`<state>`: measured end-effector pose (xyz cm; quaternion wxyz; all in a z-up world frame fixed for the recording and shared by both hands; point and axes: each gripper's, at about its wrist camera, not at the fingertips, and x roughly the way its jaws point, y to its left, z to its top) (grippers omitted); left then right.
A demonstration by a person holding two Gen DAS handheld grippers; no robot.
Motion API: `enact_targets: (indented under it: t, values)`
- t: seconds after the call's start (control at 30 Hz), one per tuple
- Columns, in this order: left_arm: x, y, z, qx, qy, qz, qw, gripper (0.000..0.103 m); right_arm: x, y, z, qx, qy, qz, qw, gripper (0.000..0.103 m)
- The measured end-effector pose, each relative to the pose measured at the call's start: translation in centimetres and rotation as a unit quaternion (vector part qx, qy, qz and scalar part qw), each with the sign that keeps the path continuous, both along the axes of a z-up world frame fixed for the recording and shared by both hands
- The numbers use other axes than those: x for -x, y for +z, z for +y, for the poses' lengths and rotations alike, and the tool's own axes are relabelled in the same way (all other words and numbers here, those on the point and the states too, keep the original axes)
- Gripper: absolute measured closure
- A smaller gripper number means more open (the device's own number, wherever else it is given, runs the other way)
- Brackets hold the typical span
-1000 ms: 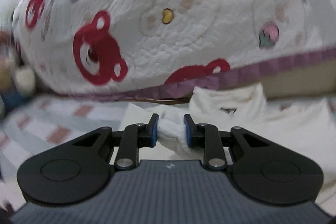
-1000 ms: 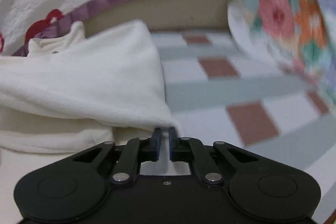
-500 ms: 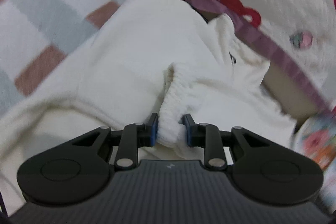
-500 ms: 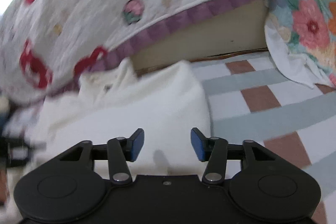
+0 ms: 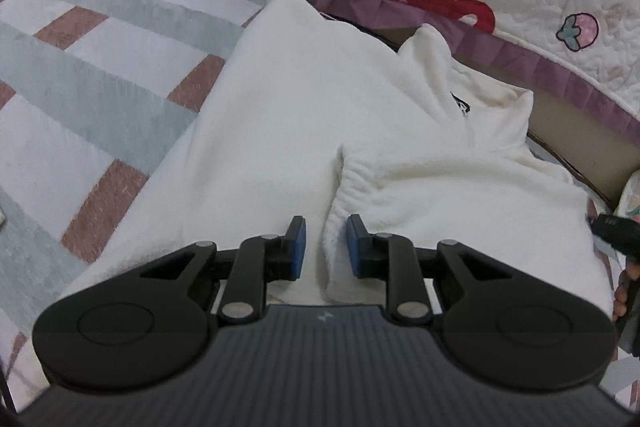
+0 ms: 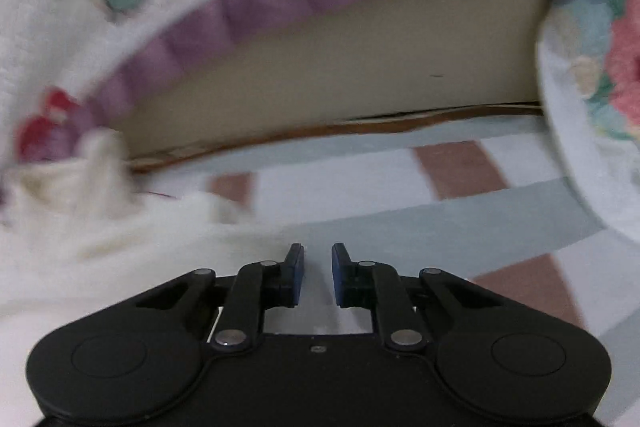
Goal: Fold clothes
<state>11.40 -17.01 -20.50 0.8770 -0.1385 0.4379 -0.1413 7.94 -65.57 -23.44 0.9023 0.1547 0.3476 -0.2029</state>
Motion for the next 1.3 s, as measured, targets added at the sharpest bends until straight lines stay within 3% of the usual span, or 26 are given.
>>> enact_targets:
  t: [0.03, 0.13, 0.33, 0.5, 0.53, 0.6, 0.73, 0.8, 0.87, 0.93, 1.0, 1.13, 1.3]
  values:
    - [0.0, -0.1, 0.0, -0.001, 0.0, -0.001, 1.0, 0.081, -0.2, -0.3, -0.4, 0.002, -0.015, 0.009, 1.0, 0.091]
    - [0.1, -0.2, -0.2, -0.005, -0.002, -0.004, 1.0, 0.08, 0.4, -0.1, -1.1, -0.021, -0.048, 0.009, 0.999, 0.09]
    - [0.2, -0.3, -0.2, -0.005, -0.002, -0.007, 1.0, 0.08, 5.4, 2.8, 0.4, -0.07, -0.016, -0.107, 0.992, 0.076]
    - [0.1, 0.0, -0.5, -0.023, -0.002, -0.02, 0.9995, 0.07, 6.9, 3.6, 3.8, -0.072, -0.038, -0.097, 0.992, 0.073]
    - [0.1, 0.2, -0.5, -0.035, -0.001, -0.026, 0.9991, 0.063, 7.6, 3.5, 4.8, -0.087, -0.033, -0.101, 0.99, 0.072]
    - [0.3, 0.6, -0.5, -0.052, 0.007, -0.041, 0.9978, 0.061, 8.8, 3.1, 6.8, -0.12, -0.021, -0.09, 0.988, 0.066]
    - [0.8, 3.0, 2.1, -0.007, 0.065, -0.067, 0.9957, 0.061, 11.0, 2.3, 11.4, -0.184, -0.008, -0.046, 0.982, 0.065]
    - [1.1, 4.9, 3.5, 0.015, 0.077, -0.078, 0.9939, 0.06, 12.9, 3.5, 12.6, -0.24, -0.019, -0.062, 0.969, 0.063]
    - [1.1, 6.6, 4.0, 0.007, 0.055, -0.078, 0.9954, 0.059, 14.6, 5.5, 13.8, -0.26, 0.009, -0.079, 0.962, 0.056]
    - [1.2, 7.6, 4.0, -0.008, 0.032, -0.073, 0.9968, 0.052, 16.0, 7.6, 14.9, -0.244, 0.038, -0.068, 0.967, 0.054]
    - [1.4, 8.3, 4.0, -0.02, 0.012, -0.067, 0.9975, 0.042, 18.1, 8.4, 14.7, -0.278, 0.045, -0.065, 0.957, 0.054]
    - [3.1, 9.3, 4.5, -0.022, -0.02, -0.039, 0.9988, 0.042, 22.3, 9.9, 14.4, -0.344, 0.059, -0.058, 0.935, 0.051]
    - [5.8, 12.9, 4.5, -0.047, -0.071, -0.044, 0.9954, 0.041, 27.6, 11.9, 14.0, -0.425, 0.075, -0.05, 0.901, 0.048]
